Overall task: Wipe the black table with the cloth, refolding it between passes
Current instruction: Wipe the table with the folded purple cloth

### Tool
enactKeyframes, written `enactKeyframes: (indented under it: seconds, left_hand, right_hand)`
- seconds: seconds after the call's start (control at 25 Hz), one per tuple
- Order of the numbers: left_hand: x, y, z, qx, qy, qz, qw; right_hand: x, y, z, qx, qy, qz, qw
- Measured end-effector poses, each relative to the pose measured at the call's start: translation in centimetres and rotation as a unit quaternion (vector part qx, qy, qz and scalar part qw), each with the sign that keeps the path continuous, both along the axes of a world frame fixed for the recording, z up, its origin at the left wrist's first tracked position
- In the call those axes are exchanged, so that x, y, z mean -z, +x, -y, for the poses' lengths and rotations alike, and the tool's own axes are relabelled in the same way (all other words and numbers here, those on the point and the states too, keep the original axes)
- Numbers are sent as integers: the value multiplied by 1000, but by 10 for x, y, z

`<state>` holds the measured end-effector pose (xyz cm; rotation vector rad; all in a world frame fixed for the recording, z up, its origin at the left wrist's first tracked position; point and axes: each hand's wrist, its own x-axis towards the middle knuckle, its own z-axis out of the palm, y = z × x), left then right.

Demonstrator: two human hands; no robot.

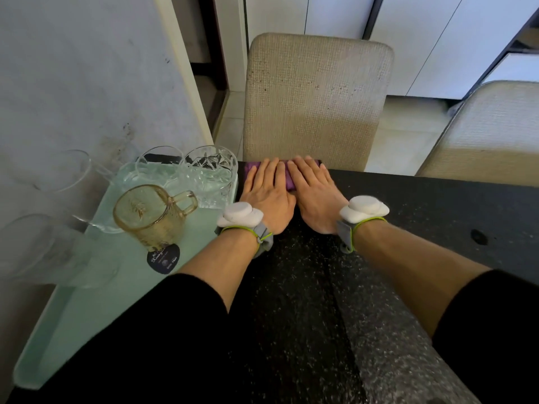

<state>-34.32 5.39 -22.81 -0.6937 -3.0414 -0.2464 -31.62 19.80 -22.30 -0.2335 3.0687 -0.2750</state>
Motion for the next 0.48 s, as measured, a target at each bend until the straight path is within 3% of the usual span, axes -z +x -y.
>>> enactKeyframes:
  seconds: [0.48]
  left_hand:
    - [-20,163,3,64,-25,57,996]
  right_hand:
    - [-19,171,-13,-14,-1,54,998]
